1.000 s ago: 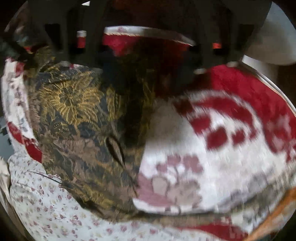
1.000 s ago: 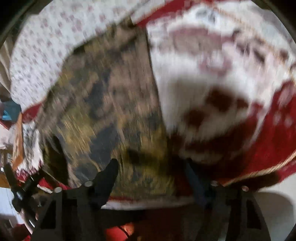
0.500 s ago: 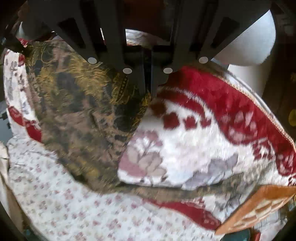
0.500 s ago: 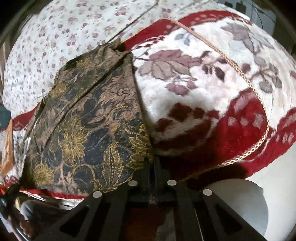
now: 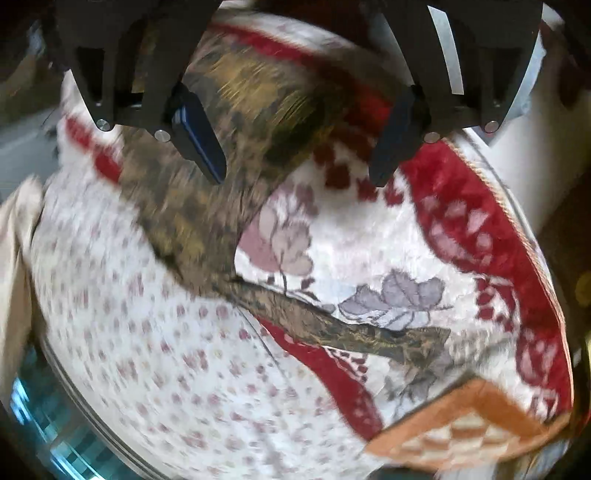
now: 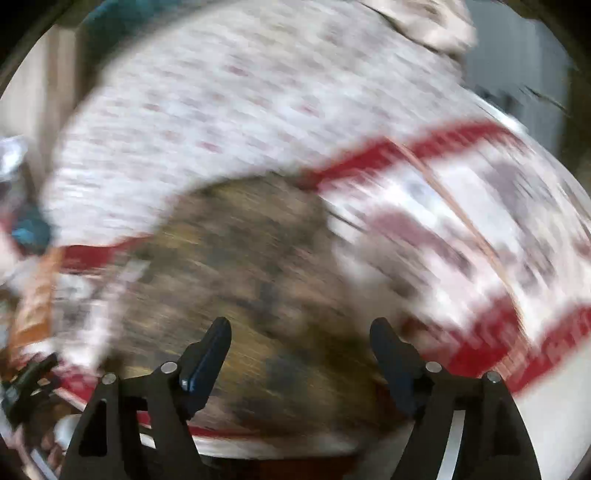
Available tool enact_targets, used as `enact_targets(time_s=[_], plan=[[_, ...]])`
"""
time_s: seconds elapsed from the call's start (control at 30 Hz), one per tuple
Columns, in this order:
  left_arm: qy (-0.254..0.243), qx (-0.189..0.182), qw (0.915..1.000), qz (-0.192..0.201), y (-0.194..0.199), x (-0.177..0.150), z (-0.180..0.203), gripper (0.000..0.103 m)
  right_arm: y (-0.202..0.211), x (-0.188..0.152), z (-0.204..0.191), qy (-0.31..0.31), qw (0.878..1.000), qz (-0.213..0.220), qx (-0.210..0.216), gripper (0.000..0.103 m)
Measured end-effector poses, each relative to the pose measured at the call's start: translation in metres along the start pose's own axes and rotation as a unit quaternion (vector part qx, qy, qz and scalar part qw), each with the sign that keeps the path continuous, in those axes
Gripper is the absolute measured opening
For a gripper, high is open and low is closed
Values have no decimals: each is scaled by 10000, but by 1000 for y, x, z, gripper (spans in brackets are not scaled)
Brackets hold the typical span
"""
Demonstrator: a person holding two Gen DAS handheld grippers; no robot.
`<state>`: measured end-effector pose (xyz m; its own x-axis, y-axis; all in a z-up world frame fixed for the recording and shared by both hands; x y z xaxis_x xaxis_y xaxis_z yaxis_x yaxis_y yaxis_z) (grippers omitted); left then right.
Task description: Fold small clothes
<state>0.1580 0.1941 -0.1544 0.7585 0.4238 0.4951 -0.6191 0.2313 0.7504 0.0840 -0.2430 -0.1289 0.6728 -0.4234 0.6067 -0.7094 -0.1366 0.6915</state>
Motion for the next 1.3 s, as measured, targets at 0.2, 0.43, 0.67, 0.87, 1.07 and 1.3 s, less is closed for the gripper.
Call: enact_targets(time_s=[0.2,0.43,0.67,0.87,1.07,1.3], plan=[[997,-241,9947,-45,-37,66,-32,80,-75,32,-125,738,9900,-199,1184,91],[2530,283,9671,45,-99,126,-114,79,-204,29,-208,900,9719,-1249,1778,91],[3083,680,9489,-9,-154,150,-163,65,-266,10,-237,1188,9622,-1666,1800,91],[2988,873,9503,-21,-170,158,-172,15,-286,4,-239,1034,9653,-1757,1630,76],[2465,1093,9622,385,-147,175,-148,6,-291,12,-234,875,9689,-1758,1503,70],[615,1245,9822,1263,-100,195,-57,6,-289,23,-225,650,9708,-1725,1535,70]])
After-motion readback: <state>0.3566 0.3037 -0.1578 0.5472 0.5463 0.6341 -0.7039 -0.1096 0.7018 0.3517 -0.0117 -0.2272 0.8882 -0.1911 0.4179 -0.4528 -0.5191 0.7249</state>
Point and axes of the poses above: each gripper's, at about its wrist camera, not at the fingertips, and y roughly against the way its jaws point, z to its right, x to its top, the point moved 7 cm from there along -y, roughly the way its jaws point, and after that the axes turned 8 degrees about -y, right-handed, at the moved point
